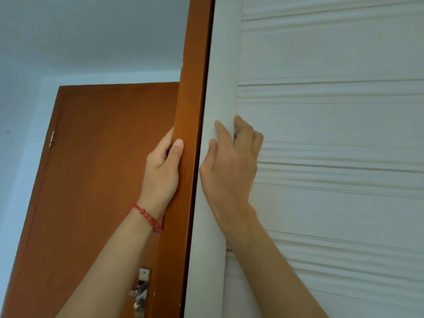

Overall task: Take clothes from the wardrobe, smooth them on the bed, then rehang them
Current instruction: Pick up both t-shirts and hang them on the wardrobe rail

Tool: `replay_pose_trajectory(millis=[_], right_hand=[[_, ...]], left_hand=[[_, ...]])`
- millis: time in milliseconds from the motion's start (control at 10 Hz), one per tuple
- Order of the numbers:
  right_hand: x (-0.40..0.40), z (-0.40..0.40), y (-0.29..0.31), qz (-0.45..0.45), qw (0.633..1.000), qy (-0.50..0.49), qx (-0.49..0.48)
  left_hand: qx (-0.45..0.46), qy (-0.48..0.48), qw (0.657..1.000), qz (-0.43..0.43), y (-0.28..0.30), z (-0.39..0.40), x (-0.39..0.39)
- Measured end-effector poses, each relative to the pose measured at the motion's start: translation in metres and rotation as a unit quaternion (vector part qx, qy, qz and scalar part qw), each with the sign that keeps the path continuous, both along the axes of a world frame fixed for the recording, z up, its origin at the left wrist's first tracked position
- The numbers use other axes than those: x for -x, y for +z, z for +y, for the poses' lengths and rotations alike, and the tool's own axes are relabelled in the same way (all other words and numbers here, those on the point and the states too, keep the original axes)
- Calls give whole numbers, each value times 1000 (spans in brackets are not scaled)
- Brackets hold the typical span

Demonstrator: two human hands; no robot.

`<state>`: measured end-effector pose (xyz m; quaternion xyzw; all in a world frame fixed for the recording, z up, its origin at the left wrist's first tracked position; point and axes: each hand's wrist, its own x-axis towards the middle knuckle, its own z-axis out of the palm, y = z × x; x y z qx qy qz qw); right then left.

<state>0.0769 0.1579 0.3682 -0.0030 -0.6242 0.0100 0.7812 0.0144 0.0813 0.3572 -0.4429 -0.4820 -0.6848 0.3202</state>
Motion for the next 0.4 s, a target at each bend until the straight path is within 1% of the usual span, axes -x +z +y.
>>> replay_pose_trajectory(millis=[200,300,400], right_hand=[[-3,-1,0,-2,1000,2,5],[-7,0,-1,-22,1000,7,-1],[-26,15,5,-65,995,76,-5]], left_hand=[[-7,3,1000,9,-1,1,2],[-11,8,1000,5,-1,1,2],[-16,9,999,28,1,-4,3]])
